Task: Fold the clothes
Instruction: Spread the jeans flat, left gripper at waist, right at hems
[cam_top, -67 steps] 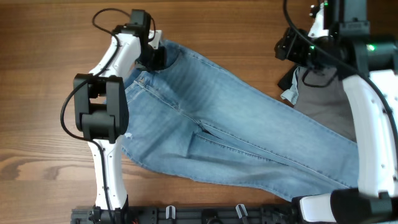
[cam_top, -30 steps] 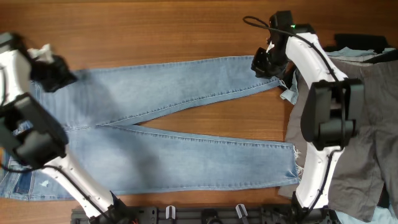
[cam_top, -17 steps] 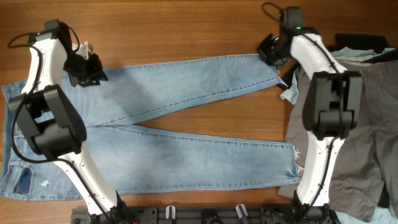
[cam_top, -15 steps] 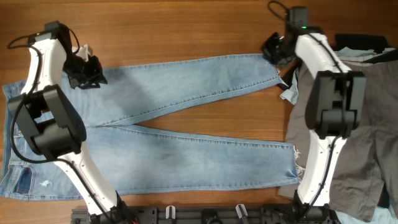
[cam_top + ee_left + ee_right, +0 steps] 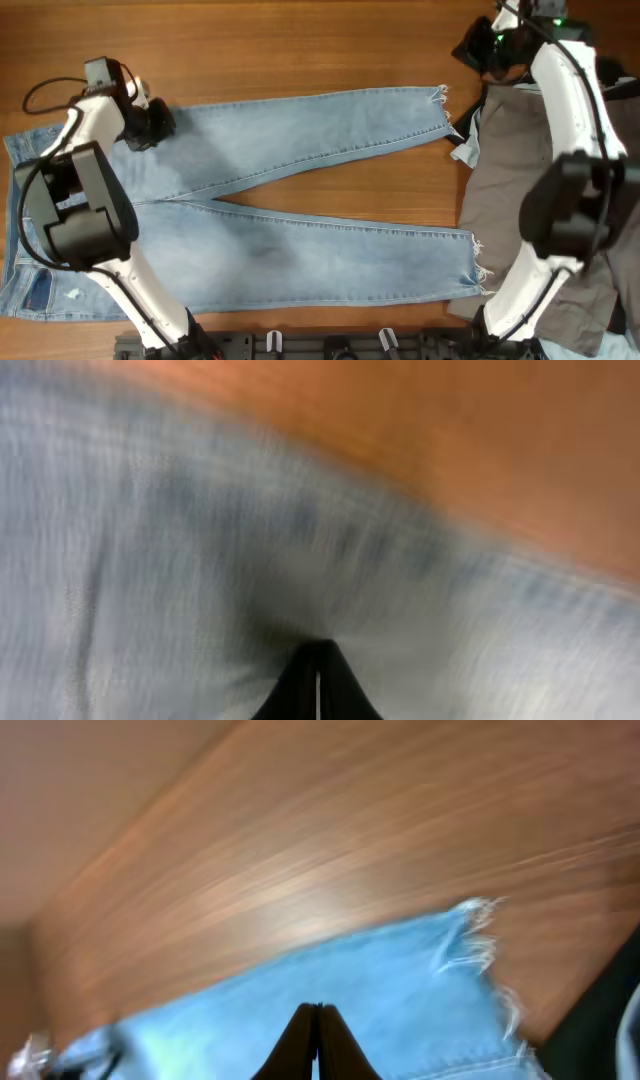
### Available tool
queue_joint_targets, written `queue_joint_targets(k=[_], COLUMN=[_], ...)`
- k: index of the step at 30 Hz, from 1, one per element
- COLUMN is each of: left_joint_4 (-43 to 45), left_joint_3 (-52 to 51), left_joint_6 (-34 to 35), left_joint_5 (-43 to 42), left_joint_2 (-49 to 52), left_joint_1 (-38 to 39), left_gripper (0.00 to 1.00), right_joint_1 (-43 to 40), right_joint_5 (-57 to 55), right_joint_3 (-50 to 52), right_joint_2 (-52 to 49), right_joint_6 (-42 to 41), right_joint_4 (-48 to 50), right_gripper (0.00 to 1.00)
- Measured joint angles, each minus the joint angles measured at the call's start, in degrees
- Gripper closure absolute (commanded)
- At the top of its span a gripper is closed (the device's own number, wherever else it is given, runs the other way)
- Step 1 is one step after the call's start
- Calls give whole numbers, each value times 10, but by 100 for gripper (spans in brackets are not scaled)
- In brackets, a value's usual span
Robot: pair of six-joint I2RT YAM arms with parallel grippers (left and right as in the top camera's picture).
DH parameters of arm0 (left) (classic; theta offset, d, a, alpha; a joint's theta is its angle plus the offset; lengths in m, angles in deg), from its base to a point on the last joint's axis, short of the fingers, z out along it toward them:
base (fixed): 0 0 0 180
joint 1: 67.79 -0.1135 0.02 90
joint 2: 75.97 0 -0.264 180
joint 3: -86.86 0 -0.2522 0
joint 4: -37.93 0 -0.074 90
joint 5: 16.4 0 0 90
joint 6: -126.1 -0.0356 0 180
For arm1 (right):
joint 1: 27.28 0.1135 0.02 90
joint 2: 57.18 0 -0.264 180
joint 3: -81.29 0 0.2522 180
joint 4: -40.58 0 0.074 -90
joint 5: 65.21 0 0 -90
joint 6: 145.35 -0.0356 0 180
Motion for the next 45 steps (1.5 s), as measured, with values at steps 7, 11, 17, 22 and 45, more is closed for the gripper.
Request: queue_joint_targets(k=[7, 11, 17, 22, 45], left_joint_4=[264, 261, 63, -94, -436], left_joint_3=[-26, 3, 139, 250, 279], left_joint_6=[136, 160, 129, 89, -4], left_joint_5=[16, 36, 46, 48, 60], left_joint_2=[36, 51, 81, 80, -35], left_joint_1=[36, 57, 54, 28, -56], left_gripper=[96, 96, 88, 80, 64], right_joint_1=[89, 146, 146, 105, 86], right_joint_5=[-34, -96, -162, -188, -124], right_joint_3=[6, 58, 147, 203, 174], right_joint_2=[39, 37, 30, 27, -125], right_joint_6=[13, -23, -68, -83, -182], right_joint_4=[-101, -109, -46, 70, 396], right_gripper=[95, 87, 89, 96, 90])
